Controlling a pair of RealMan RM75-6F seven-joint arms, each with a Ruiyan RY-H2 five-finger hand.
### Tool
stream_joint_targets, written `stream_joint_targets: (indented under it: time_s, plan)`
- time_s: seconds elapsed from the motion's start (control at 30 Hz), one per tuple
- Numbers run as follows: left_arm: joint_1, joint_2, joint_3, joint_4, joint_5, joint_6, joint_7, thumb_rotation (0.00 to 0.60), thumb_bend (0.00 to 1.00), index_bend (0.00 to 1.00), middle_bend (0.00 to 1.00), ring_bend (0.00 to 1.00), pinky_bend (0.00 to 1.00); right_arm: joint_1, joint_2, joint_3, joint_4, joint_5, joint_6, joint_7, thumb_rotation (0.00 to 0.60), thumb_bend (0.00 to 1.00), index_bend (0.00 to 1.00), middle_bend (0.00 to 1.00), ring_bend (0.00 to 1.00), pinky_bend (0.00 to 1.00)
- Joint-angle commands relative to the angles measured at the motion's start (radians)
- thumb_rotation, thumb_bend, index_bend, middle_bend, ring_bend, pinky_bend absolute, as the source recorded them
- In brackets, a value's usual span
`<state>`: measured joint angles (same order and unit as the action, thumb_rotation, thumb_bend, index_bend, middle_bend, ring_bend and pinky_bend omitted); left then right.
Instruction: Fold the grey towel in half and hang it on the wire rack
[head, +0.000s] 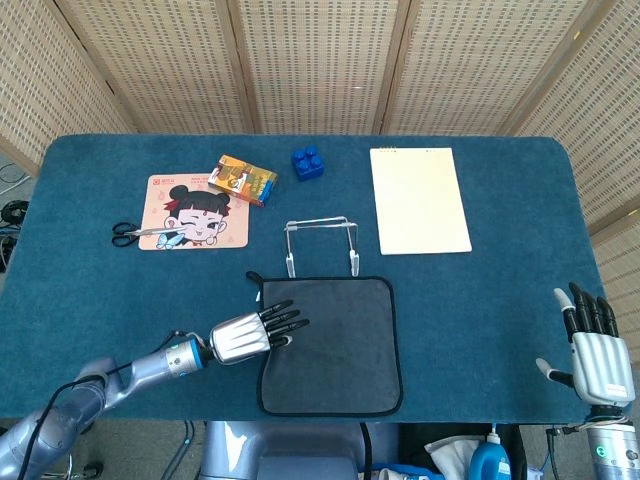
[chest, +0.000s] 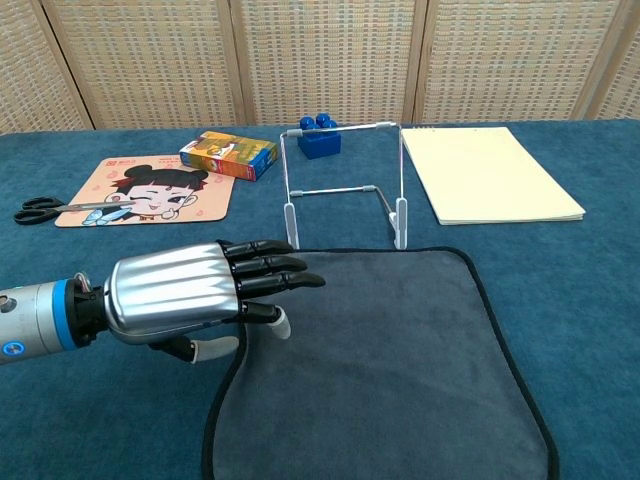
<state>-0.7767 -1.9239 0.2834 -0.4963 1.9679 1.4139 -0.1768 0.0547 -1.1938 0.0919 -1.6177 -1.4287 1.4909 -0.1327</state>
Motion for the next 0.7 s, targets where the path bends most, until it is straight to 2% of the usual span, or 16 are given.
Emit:
stream_joint_targets:
  time_s: [0.03,0.13,0.4,0.7]
  plan:
    - [0.0,-0.002,0.006,0.002,0.004,-0.004,0.006,0.6,0.48,0.44,0.0,0.0,0.0,0.0,0.001,0.0,-0.001,0.0,0.0,0.002,0.6,0.0,0.0,0.0,0.0,0.0]
    - [0.001,-0.004,0.009,0.004,0.005,-0.006,0.01,0.6,0.48,0.49,0.0,0.0,0.0,0.0,0.001,0.0,0.0,0.001,-0.001,0.003,0.6,0.0,0.0,0.0,0.0,0.0]
    - [0.002,-0.014,0.005,0.008,-0.001,-0.004,0.013,0.6,0.49,0.55,0.0,0.0,0.0,0.0,0.002,0.0,-0.001,0.002,-0.003,0.01,0.6,0.0,0.0,0.0,0.0,0.0]
    - [0.002,-0.019,0.002,0.015,-0.006,0.002,0.009,0.6,0.5,0.72,0.0,0.0,0.0,0.001,0.002,0.0,0.001,0.001,-0.005,0.021,0.6,0.0,0.0,0.0,0.0,0.0]
